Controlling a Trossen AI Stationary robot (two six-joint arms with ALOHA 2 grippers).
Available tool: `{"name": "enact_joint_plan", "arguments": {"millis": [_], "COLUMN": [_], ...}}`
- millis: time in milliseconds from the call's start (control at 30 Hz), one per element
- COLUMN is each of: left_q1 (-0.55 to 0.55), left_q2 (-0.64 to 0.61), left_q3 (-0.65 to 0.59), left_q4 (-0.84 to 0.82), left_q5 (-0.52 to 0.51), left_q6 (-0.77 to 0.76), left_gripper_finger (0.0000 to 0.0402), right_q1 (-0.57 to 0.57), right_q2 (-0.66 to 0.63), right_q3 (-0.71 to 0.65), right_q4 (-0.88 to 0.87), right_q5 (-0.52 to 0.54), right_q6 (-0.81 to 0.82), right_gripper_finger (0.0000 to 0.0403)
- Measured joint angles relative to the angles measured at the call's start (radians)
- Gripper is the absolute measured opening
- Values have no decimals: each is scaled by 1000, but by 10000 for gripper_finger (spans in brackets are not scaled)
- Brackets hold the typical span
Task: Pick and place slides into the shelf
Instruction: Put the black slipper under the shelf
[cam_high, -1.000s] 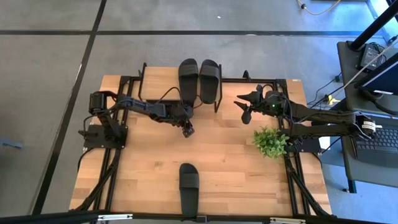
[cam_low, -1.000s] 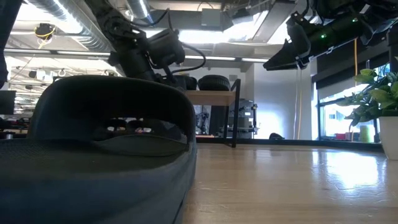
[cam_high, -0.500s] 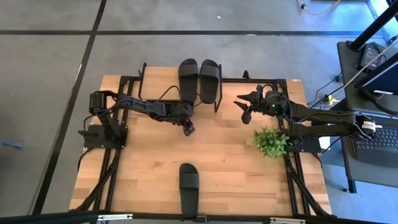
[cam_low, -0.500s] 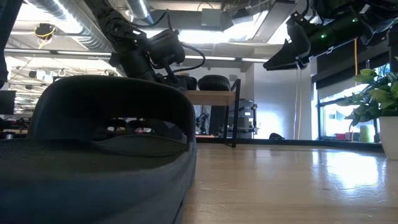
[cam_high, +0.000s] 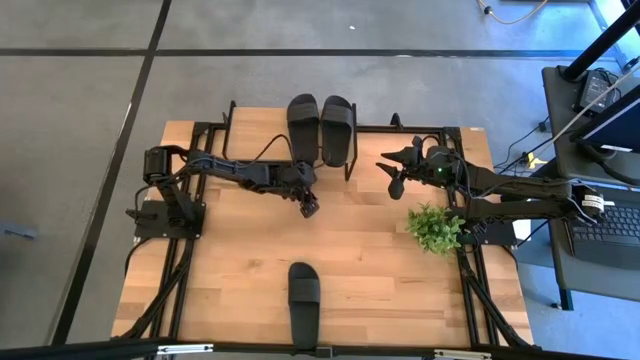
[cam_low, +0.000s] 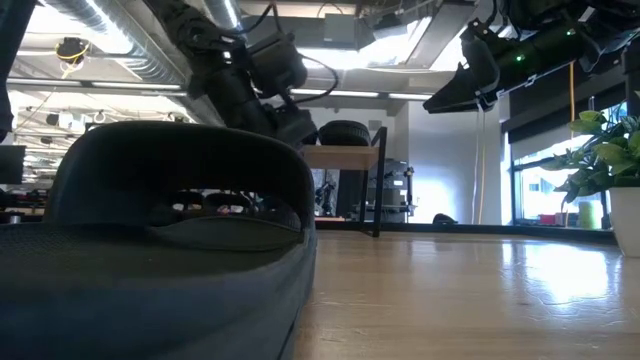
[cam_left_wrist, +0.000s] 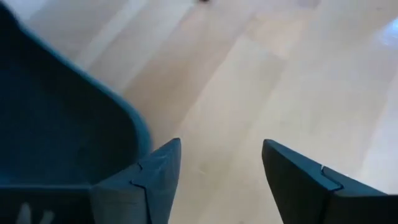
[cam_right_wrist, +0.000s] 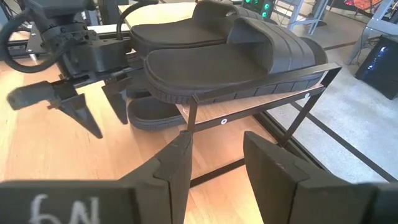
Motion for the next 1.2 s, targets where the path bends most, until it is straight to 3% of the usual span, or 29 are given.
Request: {"name": "enact_joint_plan", "arguments": {"millis": [233, 567, 900, 1100, 1200], "left_q1": [-39, -198, -495, -677, -742], "left_q2": [-7, -93, -267, -285, -283], "left_q3": [60, 141, 149, 149, 149], "left_q4": [-78, -156, -159, -171, -170], "left_q5": [107, 76, -295, -528, -595], "left_q6": [-2, 31, 148, 203, 183], "left_gripper_finger": [217, 217, 217, 217, 217], "right_q1": [0, 1, 1, 1, 1], "right_q2": [0, 0, 0, 0, 0], "right_q3": [0, 0, 0, 0, 0], "right_q4": [0, -10, -12, -12, -13], "right_q5": [0, 0, -2, -2, -1], "right_q6": [0, 26, 79, 123, 162], "right_gripper_finger": [145, 145, 145, 145, 145]}}
